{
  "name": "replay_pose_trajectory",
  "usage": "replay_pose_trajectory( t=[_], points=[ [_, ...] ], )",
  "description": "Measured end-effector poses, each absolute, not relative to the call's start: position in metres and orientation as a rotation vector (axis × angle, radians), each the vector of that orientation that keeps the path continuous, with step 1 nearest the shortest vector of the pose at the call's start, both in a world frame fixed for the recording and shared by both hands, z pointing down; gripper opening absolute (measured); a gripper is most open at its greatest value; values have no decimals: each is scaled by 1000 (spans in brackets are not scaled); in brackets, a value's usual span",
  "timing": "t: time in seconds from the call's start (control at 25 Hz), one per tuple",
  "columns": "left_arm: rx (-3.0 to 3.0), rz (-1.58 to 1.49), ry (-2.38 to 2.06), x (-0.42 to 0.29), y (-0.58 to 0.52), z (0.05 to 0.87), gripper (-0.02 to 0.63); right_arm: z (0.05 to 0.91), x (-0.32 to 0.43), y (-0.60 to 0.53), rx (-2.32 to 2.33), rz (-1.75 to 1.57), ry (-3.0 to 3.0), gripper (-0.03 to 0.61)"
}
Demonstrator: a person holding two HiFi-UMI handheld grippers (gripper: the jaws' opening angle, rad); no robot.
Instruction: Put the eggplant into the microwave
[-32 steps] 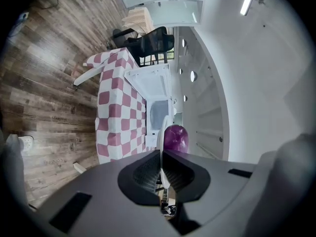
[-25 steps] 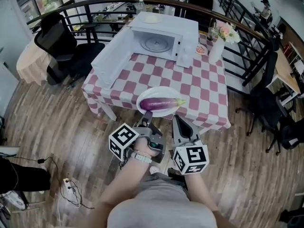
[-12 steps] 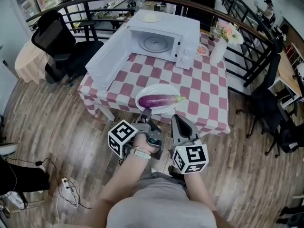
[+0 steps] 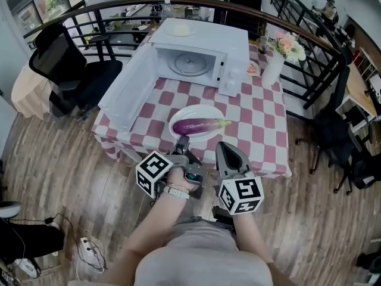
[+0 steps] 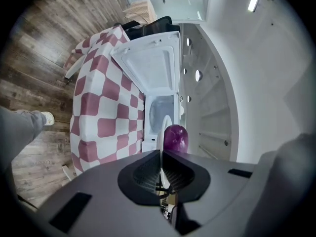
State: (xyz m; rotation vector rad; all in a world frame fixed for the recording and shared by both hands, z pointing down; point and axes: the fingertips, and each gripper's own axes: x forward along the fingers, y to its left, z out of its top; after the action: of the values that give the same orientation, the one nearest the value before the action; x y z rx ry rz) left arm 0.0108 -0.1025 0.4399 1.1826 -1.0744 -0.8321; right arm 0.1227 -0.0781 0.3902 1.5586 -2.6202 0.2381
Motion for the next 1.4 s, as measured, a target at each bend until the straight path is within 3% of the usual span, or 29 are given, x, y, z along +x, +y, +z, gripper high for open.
replay_pose_trajectory(
  t=[1.4],
  points=[
    [1200,-752,-1083,-49,-384,505,14,435,58,-312,1573,272,-2505,25]
  ],
)
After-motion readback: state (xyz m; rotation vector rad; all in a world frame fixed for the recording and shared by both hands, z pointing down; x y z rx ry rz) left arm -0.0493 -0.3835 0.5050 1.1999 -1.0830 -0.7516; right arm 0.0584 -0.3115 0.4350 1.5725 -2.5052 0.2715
